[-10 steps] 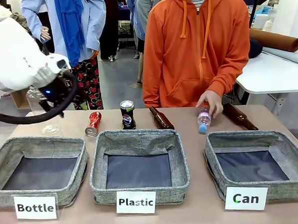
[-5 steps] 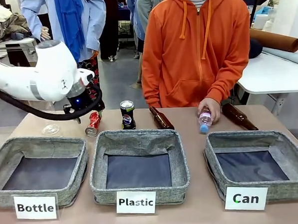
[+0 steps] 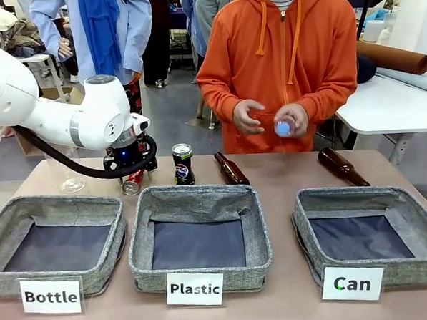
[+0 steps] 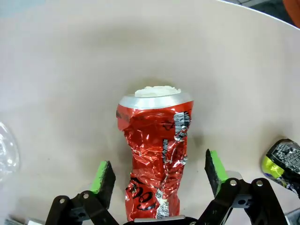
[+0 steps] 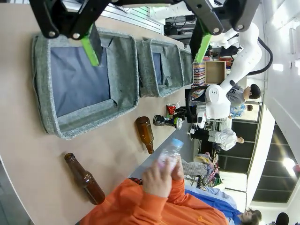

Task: Sort the can waste into the basket.
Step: Pick up the can waste from the table and place it in the right Fabric basket.

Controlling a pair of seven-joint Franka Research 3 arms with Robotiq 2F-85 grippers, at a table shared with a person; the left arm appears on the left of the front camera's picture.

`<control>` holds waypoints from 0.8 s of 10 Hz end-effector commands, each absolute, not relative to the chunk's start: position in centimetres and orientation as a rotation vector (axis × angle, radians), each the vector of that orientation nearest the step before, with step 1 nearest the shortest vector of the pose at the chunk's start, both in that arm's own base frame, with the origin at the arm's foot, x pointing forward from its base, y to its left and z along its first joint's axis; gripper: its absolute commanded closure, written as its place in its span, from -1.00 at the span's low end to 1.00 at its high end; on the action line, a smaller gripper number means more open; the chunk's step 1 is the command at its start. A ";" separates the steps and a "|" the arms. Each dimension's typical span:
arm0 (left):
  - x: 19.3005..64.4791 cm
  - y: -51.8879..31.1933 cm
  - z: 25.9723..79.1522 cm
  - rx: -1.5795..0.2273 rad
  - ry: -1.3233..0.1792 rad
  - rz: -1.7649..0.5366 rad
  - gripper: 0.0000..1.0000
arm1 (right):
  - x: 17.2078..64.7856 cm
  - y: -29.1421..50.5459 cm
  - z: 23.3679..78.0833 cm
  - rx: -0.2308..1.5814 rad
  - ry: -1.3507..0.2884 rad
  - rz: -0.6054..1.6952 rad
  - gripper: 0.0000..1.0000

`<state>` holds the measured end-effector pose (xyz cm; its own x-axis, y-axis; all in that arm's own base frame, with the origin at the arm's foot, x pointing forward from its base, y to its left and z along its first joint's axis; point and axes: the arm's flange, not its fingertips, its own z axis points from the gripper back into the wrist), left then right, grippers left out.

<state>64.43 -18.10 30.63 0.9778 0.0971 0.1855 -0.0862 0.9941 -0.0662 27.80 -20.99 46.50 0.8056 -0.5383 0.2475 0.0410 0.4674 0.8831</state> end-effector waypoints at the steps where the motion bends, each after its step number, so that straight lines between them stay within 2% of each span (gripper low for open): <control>1: 64.7 -17.8 31.5 -0.049 -0.191 0.068 0.20 | 28.1 -21.1 46.6 1.049 -0.579 -0.355 -1.00; 2: 64.7 -17.8 31.3 -0.047 -0.185 0.062 0.20 | 28.1 -21.1 46.6 1.049 -0.579 -0.355 -1.00; 3: 64.6 -17.8 31.2 -0.051 -0.189 0.063 1.00 | 28.1 -21.1 46.6 1.049 -0.579 -0.355 -1.00; 4: 64.5 -17.7 31.4 -0.049 -0.196 0.058 0.28 | 28.1 -21.1 46.6 1.049 -0.579 -0.355 -1.00; 5: 64.6 -17.4 31.8 -0.045 -0.202 0.057 1.00 | 28.1 -21.1 46.6 1.049 -0.579 -0.355 -1.00; 6: 64.5 -17.0 32.3 -0.077 -0.157 0.012 1.00 | 28.1 -21.1 46.6 1.049 -0.579 -0.355 -1.00; 8: 63.6 -15.5 34.4 -0.069 -0.187 0.024 1.00 | 28.1 -21.1 46.6 1.049 -0.579 -0.355 -1.00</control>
<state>64.61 -16.62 32.82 0.9816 0.0394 0.1869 -0.0295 0.9980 -0.0554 27.80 -20.98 46.50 0.8058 -0.5379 0.2477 0.0406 0.4674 0.8831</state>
